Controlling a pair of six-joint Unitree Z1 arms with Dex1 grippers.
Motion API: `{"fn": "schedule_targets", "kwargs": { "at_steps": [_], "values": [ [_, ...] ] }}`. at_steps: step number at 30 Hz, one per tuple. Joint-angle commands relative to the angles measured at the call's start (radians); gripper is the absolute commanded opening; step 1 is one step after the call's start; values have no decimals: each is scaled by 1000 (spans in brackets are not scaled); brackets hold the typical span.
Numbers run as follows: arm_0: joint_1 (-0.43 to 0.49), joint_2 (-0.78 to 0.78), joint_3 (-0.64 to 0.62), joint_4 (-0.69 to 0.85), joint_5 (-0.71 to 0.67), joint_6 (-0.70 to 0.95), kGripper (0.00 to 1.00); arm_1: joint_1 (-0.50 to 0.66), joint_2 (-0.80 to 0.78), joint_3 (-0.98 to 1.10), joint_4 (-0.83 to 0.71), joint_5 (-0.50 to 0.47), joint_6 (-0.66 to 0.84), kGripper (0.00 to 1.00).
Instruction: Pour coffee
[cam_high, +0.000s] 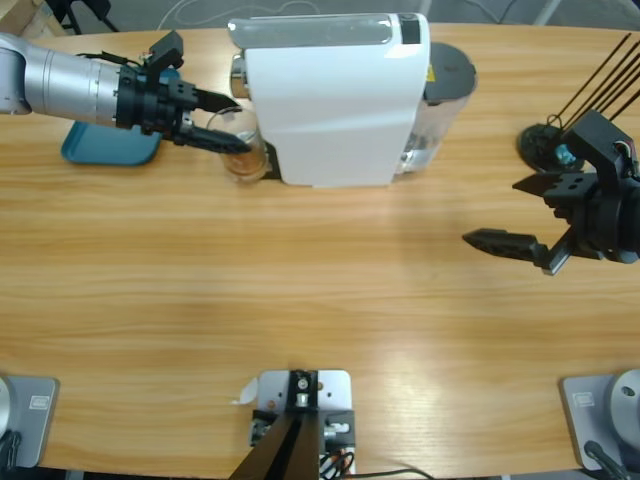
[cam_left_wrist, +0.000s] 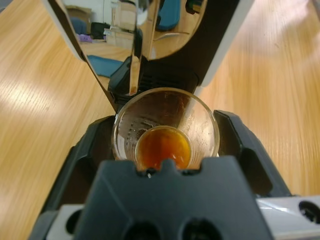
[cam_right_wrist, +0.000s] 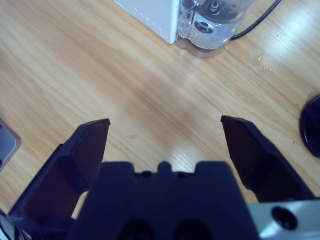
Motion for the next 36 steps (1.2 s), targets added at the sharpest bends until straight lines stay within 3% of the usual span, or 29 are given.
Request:
{"fn": "schedule_targets", "kwargs": {
  "at_steps": [1,10,16,21,25,36],
  "values": [
    [48,-48,68,2,24,1,0,8,26,1,8,13,10,1000],
    [163,-167,87,1,42,-6,0,8,30,1,8,13,9,1000],
    [265,-182,103,-6,192,-27,0,8,37,0,8,14,9,1000],
    [309,-143,103,-135,340,-164,0,8,49,-2,9,14,9,1000],
    [378,-79,105,-240,357,-304,0,8,50,-2,10,14,9,1000],
    [411,29,177,-408,431,-406,0,8,52,-4,11,15,9,1000]
  ]
}}
